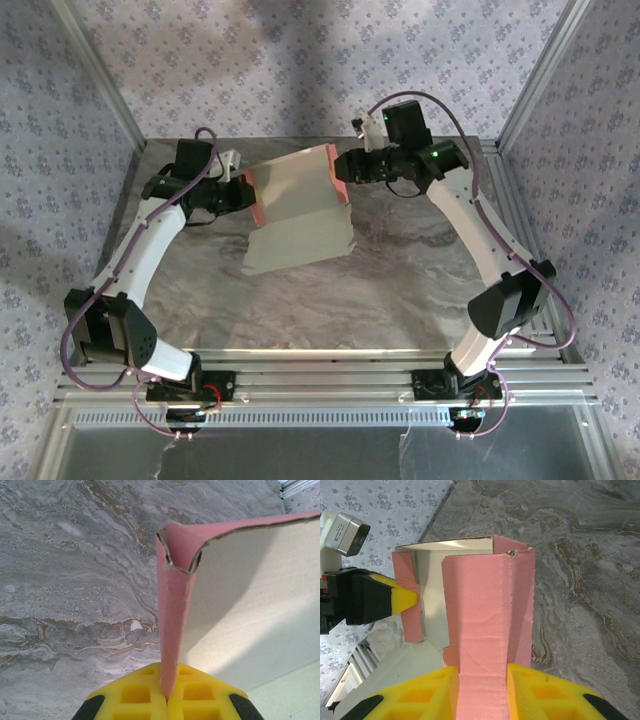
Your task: Fold the paper box
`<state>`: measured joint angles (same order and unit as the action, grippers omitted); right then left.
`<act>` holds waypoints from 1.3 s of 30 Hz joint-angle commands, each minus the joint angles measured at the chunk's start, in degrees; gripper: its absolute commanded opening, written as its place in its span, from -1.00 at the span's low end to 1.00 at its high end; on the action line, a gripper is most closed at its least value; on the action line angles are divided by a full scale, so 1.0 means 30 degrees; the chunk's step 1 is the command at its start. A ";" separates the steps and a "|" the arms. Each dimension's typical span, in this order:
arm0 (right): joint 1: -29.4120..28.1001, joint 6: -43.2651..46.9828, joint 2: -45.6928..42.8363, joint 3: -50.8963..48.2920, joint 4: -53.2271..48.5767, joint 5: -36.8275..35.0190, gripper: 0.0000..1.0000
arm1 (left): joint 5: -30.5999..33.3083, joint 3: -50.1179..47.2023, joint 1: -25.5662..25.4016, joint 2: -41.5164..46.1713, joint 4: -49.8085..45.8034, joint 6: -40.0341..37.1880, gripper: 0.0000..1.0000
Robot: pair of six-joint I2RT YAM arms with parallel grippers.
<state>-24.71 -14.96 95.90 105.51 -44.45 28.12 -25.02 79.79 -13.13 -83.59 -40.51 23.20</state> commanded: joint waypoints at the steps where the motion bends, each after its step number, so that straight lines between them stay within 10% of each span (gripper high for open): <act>1: 0.0734 -0.0042 -0.0805 0.0071 0.0223 0.0927 -0.36 | -0.0326 -0.0033 0.0002 0.0794 0.0305 0.0169 -1.00; 19: 0.3271 -0.2129 -0.0021 -0.0730 0.2873 0.9930 -0.14 | -0.0597 -0.0255 0.0186 0.0858 0.0434 0.0411 -1.00; 39: 0.1429 -0.0015 0.1372 0.1199 -0.0335 0.7001 -0.18 | -0.0626 0.0007 0.0200 0.0660 0.0437 0.0499 -1.00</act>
<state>-19.70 -17.06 99.07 106.96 -42.57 51.79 -25.32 79.33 -12.84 -82.89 -40.10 24.05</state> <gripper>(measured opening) 0.410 0.046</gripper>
